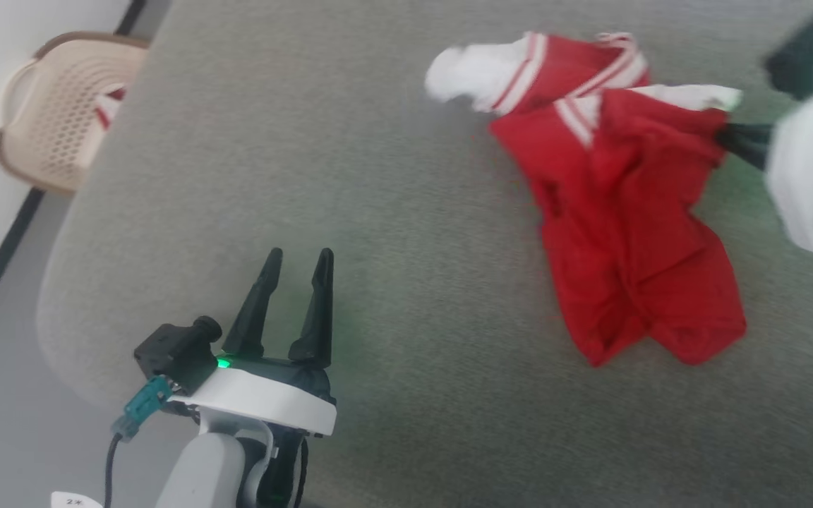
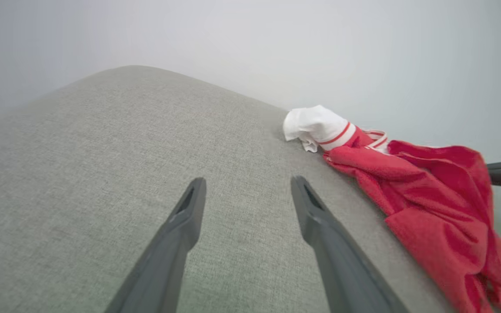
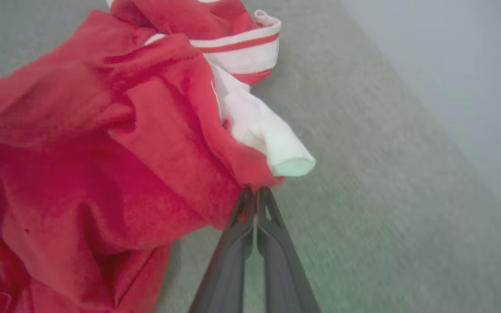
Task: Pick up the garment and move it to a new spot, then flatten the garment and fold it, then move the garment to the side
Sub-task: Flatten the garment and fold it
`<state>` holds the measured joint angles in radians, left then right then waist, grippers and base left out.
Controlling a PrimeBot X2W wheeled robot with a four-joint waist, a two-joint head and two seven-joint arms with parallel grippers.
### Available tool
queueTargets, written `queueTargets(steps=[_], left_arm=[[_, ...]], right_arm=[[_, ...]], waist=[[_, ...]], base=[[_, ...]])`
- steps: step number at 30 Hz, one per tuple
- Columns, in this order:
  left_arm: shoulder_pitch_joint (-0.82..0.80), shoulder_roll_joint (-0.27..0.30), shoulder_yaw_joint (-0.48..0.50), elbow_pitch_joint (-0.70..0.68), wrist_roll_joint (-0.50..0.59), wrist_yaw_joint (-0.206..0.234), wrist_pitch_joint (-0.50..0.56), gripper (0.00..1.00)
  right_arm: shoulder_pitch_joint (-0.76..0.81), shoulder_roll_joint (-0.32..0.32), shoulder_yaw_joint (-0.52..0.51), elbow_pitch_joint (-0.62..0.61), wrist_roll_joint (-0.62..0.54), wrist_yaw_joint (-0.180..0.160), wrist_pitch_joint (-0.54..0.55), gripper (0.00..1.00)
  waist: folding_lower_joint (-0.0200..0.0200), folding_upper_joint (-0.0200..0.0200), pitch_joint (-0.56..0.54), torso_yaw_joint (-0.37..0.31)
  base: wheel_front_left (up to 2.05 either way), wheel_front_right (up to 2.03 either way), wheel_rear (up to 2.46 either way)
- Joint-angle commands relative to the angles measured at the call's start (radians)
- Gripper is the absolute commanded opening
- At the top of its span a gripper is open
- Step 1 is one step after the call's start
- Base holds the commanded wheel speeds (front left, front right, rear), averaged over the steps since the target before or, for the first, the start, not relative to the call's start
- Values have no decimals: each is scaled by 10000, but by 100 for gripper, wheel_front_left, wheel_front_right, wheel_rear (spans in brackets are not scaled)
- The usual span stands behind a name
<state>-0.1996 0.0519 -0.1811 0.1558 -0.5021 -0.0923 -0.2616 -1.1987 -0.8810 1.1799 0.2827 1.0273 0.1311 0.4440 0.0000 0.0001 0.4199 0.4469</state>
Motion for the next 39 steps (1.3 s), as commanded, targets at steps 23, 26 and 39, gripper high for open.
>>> queueTargets(steps=[23,26,39], left_arm=[[-383,-13,943,11,1400,-358,-47,100],[-303,-13,985,-6,1418,-373,-47,100],[-414,-18,301,197,986,-390,-47,100]], right_arm=[[4588,-239,-4572,2162,6,-11,-4391,100],[4579,-482,-4764,1747,-251,-7,-4268,100],[3104,-1282,-5204,-2442,-147,-7,1877,100]], waist=[[0,-1,91,-2289],[0,-1,40,-2373],[0,-1,-122,-2120]], base=[[0,0,0],[0,0,0],[0,0,0]])
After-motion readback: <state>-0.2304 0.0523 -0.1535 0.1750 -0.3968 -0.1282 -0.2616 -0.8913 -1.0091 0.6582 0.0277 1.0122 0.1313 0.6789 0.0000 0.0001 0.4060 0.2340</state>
